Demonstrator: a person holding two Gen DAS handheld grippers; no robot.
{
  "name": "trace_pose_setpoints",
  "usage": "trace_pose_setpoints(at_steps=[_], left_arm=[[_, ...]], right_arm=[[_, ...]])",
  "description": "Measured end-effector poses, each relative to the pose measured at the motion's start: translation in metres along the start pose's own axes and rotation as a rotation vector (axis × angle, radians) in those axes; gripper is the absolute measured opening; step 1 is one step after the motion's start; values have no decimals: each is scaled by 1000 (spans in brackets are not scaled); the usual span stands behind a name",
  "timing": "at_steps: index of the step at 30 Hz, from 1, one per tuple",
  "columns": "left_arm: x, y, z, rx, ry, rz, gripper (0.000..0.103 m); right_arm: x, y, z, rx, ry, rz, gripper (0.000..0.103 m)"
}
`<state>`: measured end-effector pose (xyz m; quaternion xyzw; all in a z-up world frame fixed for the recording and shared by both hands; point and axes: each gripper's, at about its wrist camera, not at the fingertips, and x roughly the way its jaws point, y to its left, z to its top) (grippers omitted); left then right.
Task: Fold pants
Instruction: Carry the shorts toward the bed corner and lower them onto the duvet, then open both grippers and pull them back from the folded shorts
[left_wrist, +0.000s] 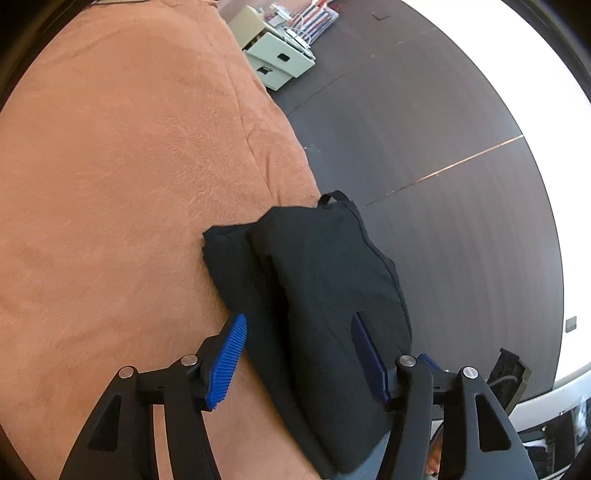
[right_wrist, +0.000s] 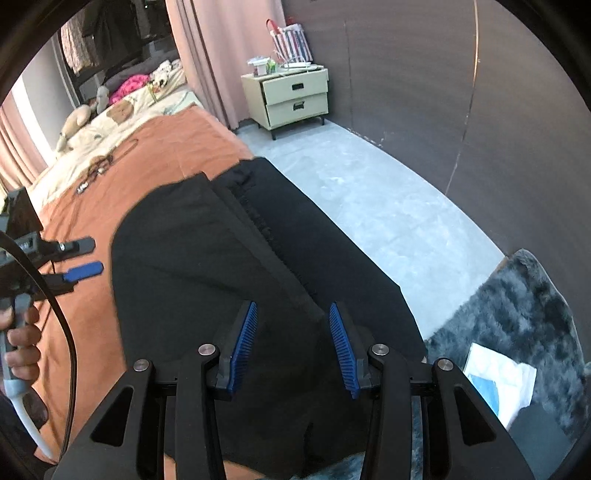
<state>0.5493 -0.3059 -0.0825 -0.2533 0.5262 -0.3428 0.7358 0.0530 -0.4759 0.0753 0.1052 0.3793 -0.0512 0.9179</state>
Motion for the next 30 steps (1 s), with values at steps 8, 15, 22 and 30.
trace_pose_setpoints(at_steps=[8, 15, 22, 30], left_arm=[[-43, -25, -17, 88, -4, 41, 62], [-86, -54, -39, 185, -28, 69, 75], [-128, -80, -66, 297, -47, 86, 89], [-190, -107, -107, 399, -65, 67, 103]], right_arm=[[-34, 23, -19, 23, -25, 30, 40], [-77, 34, -50, 41, -64, 42, 81], [-112, 55, -78, 94, -91, 13, 99], [-168, 78, -120, 108, -147, -11, 103]])
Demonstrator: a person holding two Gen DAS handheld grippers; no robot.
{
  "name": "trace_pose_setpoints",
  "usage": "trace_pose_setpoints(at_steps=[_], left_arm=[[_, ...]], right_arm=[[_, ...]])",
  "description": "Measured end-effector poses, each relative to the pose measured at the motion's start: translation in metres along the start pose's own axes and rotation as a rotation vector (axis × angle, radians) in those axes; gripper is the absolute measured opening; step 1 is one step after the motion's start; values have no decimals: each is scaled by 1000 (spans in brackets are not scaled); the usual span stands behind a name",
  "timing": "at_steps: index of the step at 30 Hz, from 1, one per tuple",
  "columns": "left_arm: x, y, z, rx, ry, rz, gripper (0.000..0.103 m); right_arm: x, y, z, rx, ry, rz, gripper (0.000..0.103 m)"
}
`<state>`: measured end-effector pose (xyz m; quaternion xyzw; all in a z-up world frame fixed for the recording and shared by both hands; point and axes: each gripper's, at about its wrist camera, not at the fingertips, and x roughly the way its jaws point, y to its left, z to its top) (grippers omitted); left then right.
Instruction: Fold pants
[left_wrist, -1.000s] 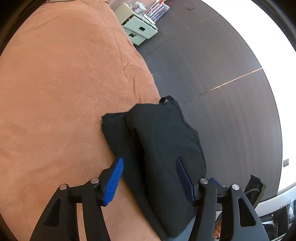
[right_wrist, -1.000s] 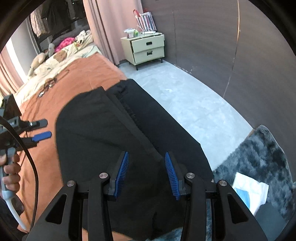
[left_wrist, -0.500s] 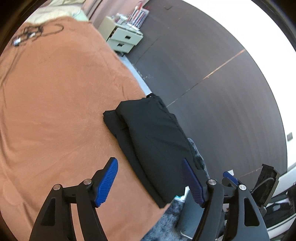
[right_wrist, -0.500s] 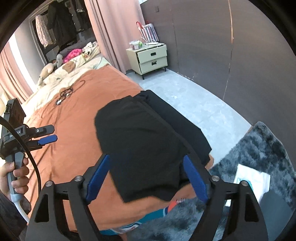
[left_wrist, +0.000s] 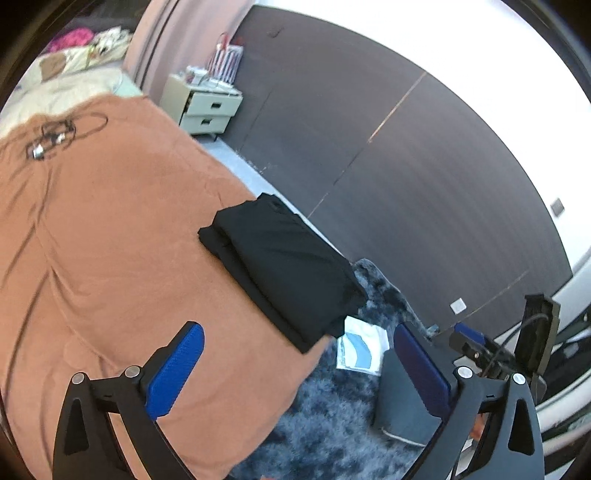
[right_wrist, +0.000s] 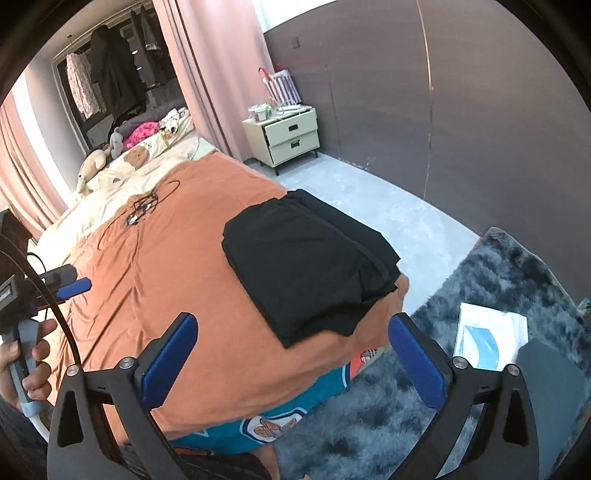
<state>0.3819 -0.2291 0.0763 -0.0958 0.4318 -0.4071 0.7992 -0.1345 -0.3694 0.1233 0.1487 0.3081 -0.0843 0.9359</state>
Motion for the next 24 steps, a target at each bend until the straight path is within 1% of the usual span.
trace_pose_setpoints(at_steps=[2, 8, 11, 14, 21, 24], left_arm=[[-15, -6, -6, 13, -14, 1, 103], [-55, -21, -24, 63, -71, 49, 103], [-78, -32, -33, 98, -118, 91, 103], [-99, -41, -43, 118, -157, 105, 103], [-132, -53, -64, 159, -221, 161, 103], [-145, -54, -74, 170, -247, 197, 103]], right_arm=[[-11, 5, -7, -7, -10, 3, 103], [-35, 15, -27, -28, -44, 22, 103], [-47, 17, -37, -36, -65, 28, 103], [-59, 22, -47, -51, -83, 35, 103], [-82, 38, -76, -94, -119, 59, 103], [-89, 42, -87, -107, -142, 66, 103]])
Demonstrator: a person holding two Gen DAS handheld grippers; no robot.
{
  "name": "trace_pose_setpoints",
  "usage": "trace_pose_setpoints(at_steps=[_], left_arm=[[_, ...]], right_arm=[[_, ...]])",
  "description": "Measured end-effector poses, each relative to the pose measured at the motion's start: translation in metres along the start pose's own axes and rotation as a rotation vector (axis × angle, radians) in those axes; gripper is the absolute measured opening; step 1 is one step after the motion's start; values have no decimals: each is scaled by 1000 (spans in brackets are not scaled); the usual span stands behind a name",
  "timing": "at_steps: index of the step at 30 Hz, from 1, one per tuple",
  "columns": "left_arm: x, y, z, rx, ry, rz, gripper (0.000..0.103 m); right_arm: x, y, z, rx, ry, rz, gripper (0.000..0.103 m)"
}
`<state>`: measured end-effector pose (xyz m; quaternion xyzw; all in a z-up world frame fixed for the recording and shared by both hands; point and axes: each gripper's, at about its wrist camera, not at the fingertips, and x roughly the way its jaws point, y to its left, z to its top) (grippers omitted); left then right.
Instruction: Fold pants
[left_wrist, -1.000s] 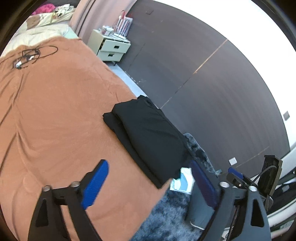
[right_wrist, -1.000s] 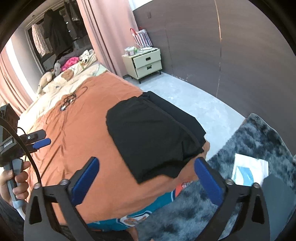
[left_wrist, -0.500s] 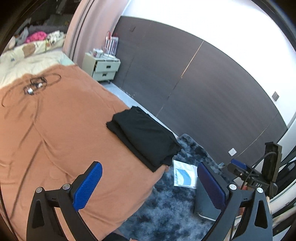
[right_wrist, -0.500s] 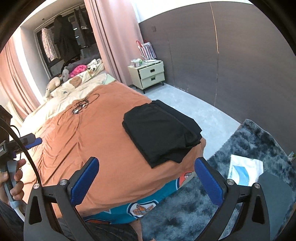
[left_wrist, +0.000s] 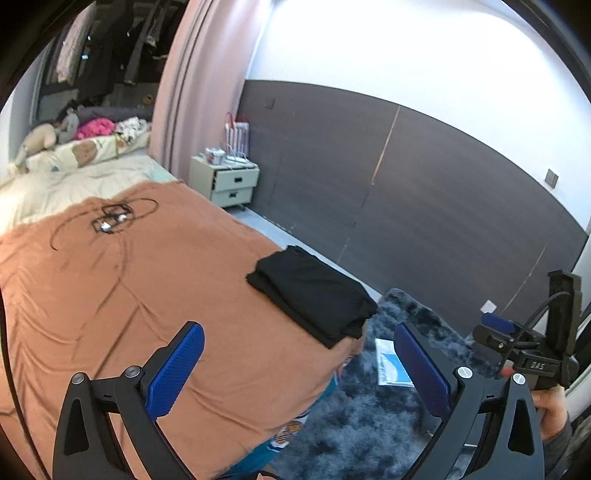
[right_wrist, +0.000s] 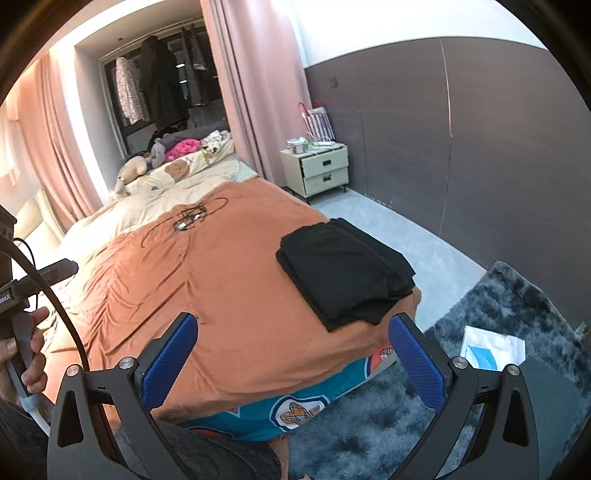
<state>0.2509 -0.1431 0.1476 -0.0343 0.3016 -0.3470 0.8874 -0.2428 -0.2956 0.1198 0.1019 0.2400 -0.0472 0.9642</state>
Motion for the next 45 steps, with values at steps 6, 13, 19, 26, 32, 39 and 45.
trace_pose_setpoints(at_steps=[6, 13, 19, 26, 32, 39, 45], left_arm=[[-31, 1, -16, 17, -48, 58, 103], [-59, 7, -43, 15, -75, 111, 103], [-74, 19, -69, 11, -98, 181, 103], [-80, 31, -104, 12, -93, 252, 103], [-82, 41, -140, -28, -66, 291, 103], [-83, 33, -170, -20, -56, 313, 103], [-90, 30, -193, -33, -74, 325, 103]], right_arm=[[-12, 11, -24, -27, -39, 2, 103], [-21, 27, -54, -35, -58, 9, 103], [-27, 36, -77, -38, -92, 14, 103], [-19, 36, -105, -26, -92, 21, 103], [-12, 46, -127, -39, -70, 46, 103], [-7, 56, -140, -85, -36, 100, 103], [-6, 62, -154, -99, -30, 98, 103]])
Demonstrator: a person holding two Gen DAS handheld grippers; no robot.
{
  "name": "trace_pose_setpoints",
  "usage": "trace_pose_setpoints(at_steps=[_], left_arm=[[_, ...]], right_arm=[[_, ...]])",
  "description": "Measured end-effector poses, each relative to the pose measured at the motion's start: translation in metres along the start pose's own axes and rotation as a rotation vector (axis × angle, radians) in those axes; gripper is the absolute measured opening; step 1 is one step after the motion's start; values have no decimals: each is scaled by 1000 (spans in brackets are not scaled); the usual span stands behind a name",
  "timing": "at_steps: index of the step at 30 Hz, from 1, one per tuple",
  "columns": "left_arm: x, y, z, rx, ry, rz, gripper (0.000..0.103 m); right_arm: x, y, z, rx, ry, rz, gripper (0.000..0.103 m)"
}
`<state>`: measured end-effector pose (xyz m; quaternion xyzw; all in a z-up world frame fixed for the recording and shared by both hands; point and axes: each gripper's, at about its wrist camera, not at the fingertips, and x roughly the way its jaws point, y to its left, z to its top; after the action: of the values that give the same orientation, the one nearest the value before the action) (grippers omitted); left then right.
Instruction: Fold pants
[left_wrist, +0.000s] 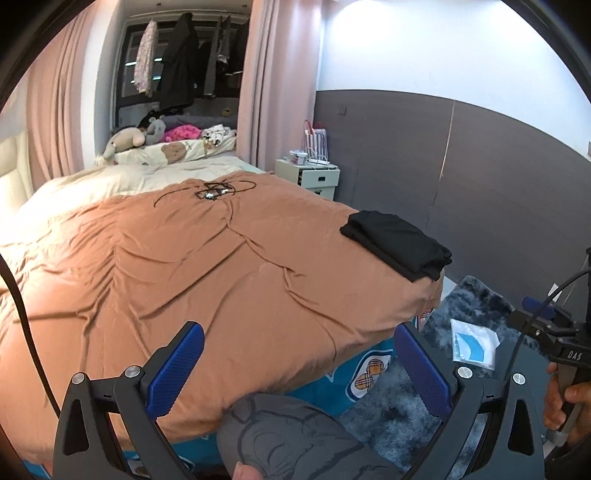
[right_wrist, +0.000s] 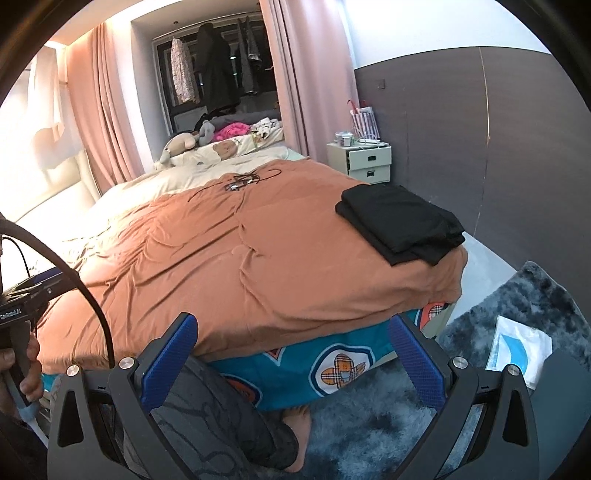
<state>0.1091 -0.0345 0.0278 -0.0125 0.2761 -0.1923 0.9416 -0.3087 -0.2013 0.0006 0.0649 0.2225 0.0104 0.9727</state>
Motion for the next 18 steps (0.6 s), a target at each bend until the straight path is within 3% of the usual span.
trace_pose_setpoints(at_steps=[18], left_arm=[[-23, 27, -41, -77, -10, 62, 103]], right_arm=[[-8, 27, -22, -34, -30, -1, 103]])
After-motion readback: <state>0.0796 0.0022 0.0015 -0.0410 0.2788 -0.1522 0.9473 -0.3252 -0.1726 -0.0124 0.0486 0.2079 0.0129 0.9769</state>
